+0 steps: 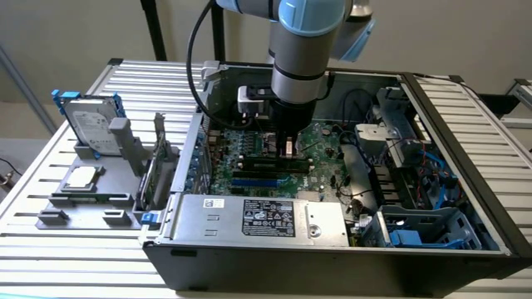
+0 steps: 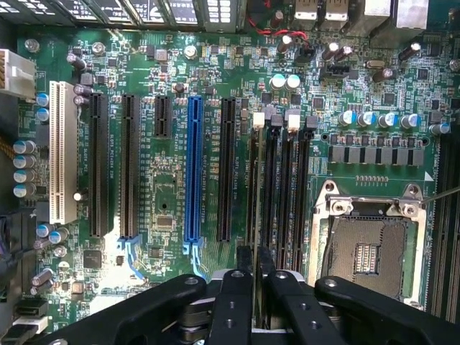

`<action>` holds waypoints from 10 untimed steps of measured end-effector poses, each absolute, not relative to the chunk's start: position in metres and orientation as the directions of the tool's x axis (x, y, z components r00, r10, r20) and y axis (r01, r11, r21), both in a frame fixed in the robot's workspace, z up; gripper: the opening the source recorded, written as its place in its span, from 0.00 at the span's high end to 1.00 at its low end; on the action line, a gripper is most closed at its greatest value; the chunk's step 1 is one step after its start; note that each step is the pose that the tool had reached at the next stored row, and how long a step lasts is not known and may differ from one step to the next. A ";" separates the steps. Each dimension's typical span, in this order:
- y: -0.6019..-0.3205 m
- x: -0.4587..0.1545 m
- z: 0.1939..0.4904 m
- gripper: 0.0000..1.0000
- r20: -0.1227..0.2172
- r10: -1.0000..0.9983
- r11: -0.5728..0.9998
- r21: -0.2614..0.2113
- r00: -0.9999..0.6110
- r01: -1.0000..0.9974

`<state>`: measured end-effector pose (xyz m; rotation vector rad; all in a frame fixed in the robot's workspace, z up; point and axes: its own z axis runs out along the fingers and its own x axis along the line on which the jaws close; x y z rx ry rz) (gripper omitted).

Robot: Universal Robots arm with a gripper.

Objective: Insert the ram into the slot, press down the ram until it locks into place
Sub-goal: 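Insert the ram into the slot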

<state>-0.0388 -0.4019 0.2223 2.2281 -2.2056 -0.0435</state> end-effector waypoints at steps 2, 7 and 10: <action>-0.402 -0.039 0.222 0.78 -0.015 -1.000 -0.010 0.024 0.010 -1.000; -0.402 -0.039 0.224 0.78 -0.016 -1.000 -0.011 0.024 0.010 -1.000; -0.402 -0.039 0.232 0.78 -0.015 -1.000 -0.010 0.025 0.010 -1.000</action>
